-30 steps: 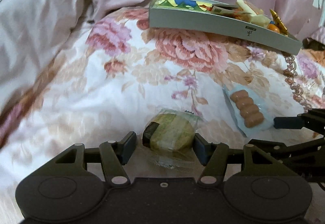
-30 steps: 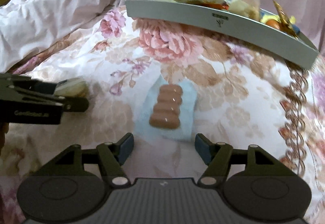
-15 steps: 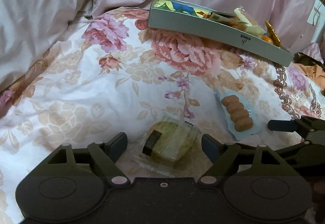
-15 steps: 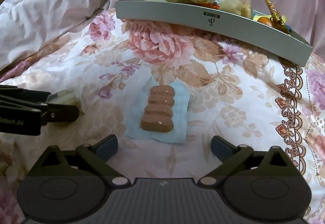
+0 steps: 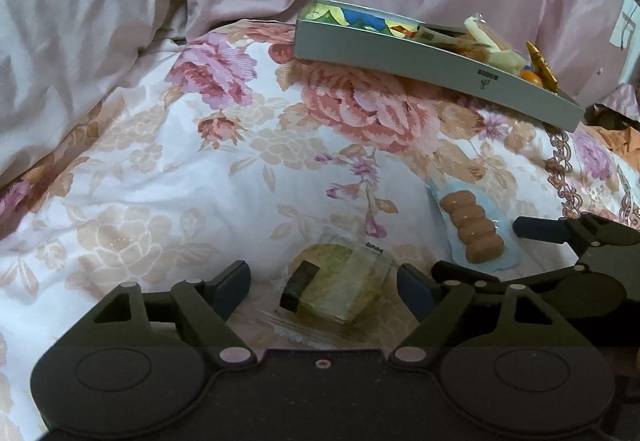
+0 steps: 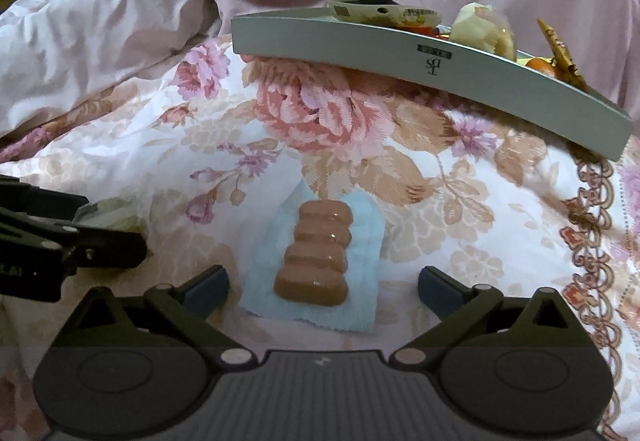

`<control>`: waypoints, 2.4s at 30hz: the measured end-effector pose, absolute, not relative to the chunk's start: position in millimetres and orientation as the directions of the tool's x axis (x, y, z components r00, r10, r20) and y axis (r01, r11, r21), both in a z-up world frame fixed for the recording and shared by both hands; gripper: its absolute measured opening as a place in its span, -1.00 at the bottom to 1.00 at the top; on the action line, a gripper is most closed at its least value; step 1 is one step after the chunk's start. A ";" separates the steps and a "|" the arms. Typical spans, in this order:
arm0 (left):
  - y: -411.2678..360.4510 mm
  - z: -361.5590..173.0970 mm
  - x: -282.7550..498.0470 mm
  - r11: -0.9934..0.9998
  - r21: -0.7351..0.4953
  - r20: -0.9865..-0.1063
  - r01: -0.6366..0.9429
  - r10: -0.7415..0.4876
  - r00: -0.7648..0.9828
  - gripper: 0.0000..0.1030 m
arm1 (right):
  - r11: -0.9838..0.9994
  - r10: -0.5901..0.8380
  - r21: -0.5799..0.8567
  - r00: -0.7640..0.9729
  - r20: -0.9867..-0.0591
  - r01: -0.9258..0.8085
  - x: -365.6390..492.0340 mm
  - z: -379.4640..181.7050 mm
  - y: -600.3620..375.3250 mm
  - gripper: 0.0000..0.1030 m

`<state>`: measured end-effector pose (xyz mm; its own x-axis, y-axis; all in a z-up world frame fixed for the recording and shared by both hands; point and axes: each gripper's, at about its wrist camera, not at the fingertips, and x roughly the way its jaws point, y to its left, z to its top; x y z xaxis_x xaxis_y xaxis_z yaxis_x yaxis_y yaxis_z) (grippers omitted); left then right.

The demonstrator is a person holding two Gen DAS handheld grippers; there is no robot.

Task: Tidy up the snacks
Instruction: 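Grasp the green-wrapped cake with the left tool, then grasp the tissue with pink sausages with the right tool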

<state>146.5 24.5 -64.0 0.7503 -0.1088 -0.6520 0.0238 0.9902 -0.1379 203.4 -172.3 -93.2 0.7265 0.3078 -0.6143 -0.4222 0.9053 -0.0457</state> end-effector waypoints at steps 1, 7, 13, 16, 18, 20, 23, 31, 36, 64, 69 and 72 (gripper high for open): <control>23.4 -64.3 146.9 0.991 -0.133 -0.651 0.023 -0.104 0.752 0.58 | 0.906 0.315 -0.033 0.723 -0.615 -0.423 205.3 -93.8 -173.3 1.00; 17.5 -65.2 148.4 0.995 -0.100 -0.647 0.029 -0.087 0.757 0.19 | 0.901 0.328 -0.031 0.724 -0.607 -0.434 205.6 -93.9 -171.9 0.84; 16.5 -64.7 147.4 0.993 -0.108 -0.641 0.044 -0.104 0.761 0.05 | 0.871 0.361 -0.070 0.729 -0.582 -0.487 195.6 -91.4 -162.8 0.31; 15.3 -64.6 146.1 0.993 -0.110 -0.635 0.053 -0.111 0.765 0.02 | 0.870 0.343 -0.107 0.747 -0.570 -0.481 191.1 -90.7 -158.3 0.28; 14.9 -64.4 145.3 0.994 -0.102 -0.630 0.049 -0.102 0.770 0.02 | 0.866 0.305 -0.176 0.774 -0.555 -0.468 184.6 -91.0 -150.7 0.27; 15.1 -63.4 143.5 0.995 -0.093 -0.621 0.039 -0.089 0.779 0.01 | 0.837 0.267 -0.291 0.811 -0.521 -0.463 174.1 -93.4 -139.1 0.25; 16.3 -62.2 142.0 0.996 -0.089 -0.610 0.031 -0.079 0.789 0.01 | 0.774 0.234 -0.443 0.854 -0.465 -0.453 161.0 -99.0 -124.7 0.20; 19.3 -60.3 139.7 0.996 -0.091 -0.595 0.013 -0.065 0.801 0.01 | 0.766 0.214 -0.475 0.868 -0.449 -0.434 160.3 -99.1 -124.1 0.15; 19.3 -60.6 139.7 0.996 -0.090 -0.592 0.011 -0.062 0.804 0.01 | 0.819 0.238 -0.360 0.836 -0.495 -0.447 166.8 -92.9 -133.0 0.13; 10.9 -37.1 143.9 0.991 -0.123 -0.529 -0.055 -0.019 0.848 0.01 | 0.754 0.209 -0.578 0.948 -0.240 -0.313 139.8 -67.6 -132.7 0.10; 7.0 -20.2 144.5 0.985 -0.155 -0.500 -0.082 -0.007 0.866 0.01 | 0.757 0.210 -0.599 0.965 -0.158 -0.262 140.3 -55.5 -138.9 0.10; 4.9 -8.4 150.6 0.981 -0.165 -0.499 -0.106 0.010 0.867 0.01 | 0.739 0.226 -0.628 0.968 -0.108 -0.243 143.0 -49.9 -141.5 0.10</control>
